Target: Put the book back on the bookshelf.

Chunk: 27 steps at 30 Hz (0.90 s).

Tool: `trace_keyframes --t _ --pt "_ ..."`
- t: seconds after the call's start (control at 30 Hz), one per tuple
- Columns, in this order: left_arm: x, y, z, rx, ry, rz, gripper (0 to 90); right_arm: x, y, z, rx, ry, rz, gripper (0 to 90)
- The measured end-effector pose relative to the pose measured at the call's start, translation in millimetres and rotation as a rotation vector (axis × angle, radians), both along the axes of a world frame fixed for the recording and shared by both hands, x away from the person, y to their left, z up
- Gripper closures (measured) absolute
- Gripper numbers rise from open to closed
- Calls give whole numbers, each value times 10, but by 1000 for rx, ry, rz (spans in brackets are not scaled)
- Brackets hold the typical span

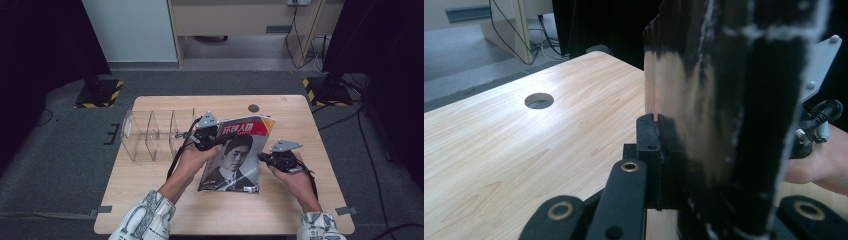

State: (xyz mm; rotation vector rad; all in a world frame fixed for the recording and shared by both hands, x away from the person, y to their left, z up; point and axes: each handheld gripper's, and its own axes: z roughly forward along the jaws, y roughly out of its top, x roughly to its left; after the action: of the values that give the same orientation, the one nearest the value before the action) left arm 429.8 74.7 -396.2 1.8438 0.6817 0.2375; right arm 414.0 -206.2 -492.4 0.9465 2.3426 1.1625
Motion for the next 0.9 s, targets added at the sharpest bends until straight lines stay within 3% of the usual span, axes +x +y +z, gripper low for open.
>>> trace_keyframes --t 0.3,0.9 --pt "4 41 19 -7 -27 8 861 -26 -69 143 -11 -48 -20 874" --pt "29 97 42 -23 -43 -9 861 -52 -116 299 -27 -96 -35 875"
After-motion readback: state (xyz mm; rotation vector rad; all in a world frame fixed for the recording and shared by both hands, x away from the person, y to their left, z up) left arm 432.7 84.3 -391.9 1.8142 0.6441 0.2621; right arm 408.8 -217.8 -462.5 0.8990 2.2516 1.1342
